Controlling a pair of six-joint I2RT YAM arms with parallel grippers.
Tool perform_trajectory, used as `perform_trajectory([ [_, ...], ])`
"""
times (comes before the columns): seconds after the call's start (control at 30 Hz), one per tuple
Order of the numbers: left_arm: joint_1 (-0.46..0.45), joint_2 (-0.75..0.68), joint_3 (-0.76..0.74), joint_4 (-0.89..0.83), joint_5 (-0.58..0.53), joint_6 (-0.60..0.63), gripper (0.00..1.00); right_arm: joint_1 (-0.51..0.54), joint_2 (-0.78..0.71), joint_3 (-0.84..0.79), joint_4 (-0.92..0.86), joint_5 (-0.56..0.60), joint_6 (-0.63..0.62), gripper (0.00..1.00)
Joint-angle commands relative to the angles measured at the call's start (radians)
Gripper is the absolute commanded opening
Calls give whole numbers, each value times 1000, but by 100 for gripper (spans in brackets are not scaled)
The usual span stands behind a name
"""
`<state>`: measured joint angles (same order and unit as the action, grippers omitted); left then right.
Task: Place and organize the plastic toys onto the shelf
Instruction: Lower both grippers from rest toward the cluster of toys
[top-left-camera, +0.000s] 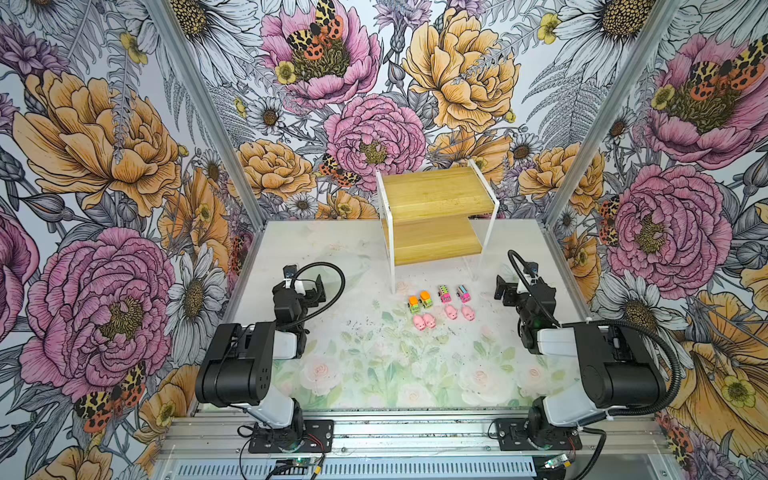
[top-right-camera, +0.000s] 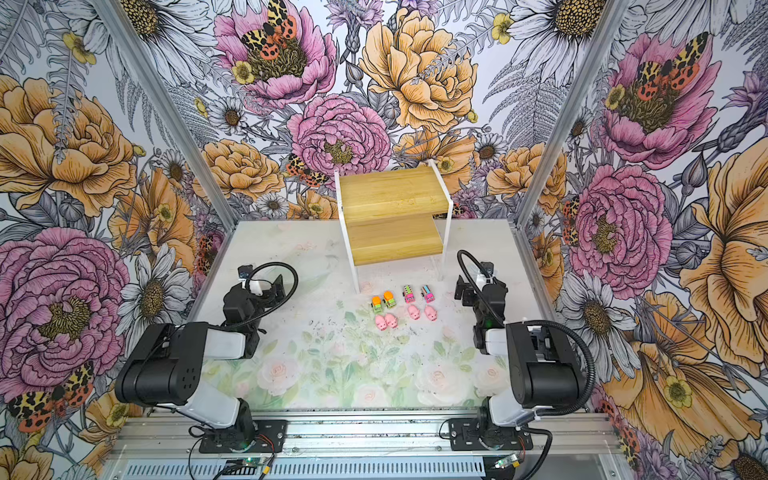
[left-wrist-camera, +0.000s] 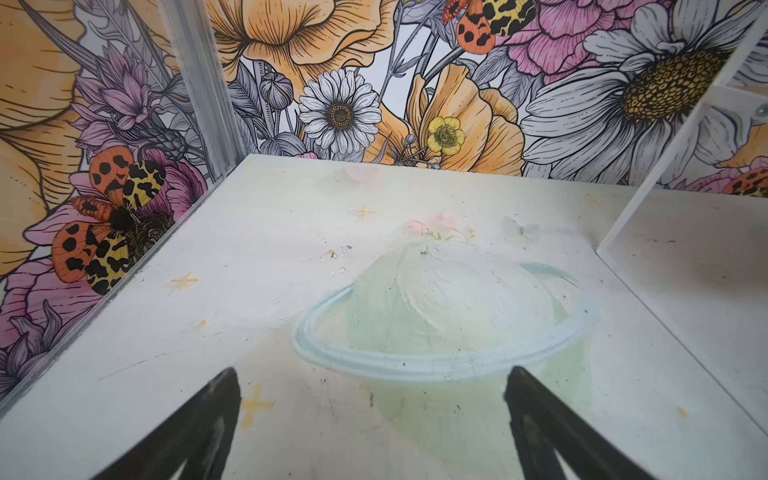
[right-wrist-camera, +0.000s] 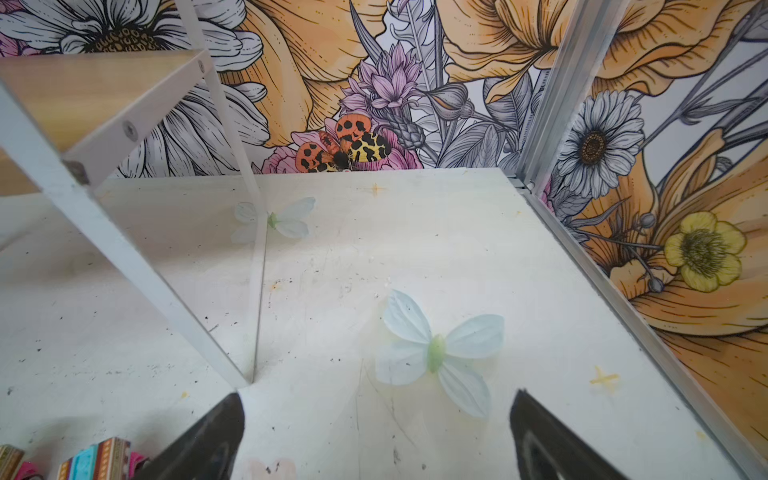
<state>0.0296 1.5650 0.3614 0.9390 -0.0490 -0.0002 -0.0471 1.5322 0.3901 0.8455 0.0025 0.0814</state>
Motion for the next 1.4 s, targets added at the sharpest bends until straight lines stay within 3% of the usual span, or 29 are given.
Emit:
perform_trajectory([
  [0.0, 12, -13, 16, 1, 46, -7, 99, 1, 6, 10, 8, -4, -1, 99],
  [0.27, 8, -16, 15, 0, 53, 0, 99, -3, 5, 8, 10, -9, 3, 99],
  [0.37, 6, -41, -3, 21, 29, -5, 99, -2, -18, 10, -5, -9, 0, 94],
  [0.5, -10, -214, -5, -126, -20, -1, 99, -2, -195, 64, -245, -20, 6, 91],
  [0.63, -43, -448, 86, -486, 57, -98, 99, 2, -416, 112, -510, -148, 73, 86],
  [0.73, -158, -570, 78, -551, 1, -133, 99, 38, -548, 84, -600, -227, 149, 83],
  [0.83, -258, -640, 43, -567, -21, -205, 99, 110, -629, 21, -620, -224, 200, 82],
  [0.93, -330, -668, -8, -565, -41, -284, 99, 167, -633, -47, -590, -223, 252, 78],
  [1.1, -473, -642, -86, -527, -134, -307, 99, 247, -547, -107, -528, -175, 308, 76],
  [1.2, -500, -570, -106, -499, -123, -351, 99, 270, -474, -105, -499, -180, 348, 72],
  [1.37, -515, -454, -154, -352, -109, -409, 99, 302, -405, -115, -431, -94, 423, 70],
])
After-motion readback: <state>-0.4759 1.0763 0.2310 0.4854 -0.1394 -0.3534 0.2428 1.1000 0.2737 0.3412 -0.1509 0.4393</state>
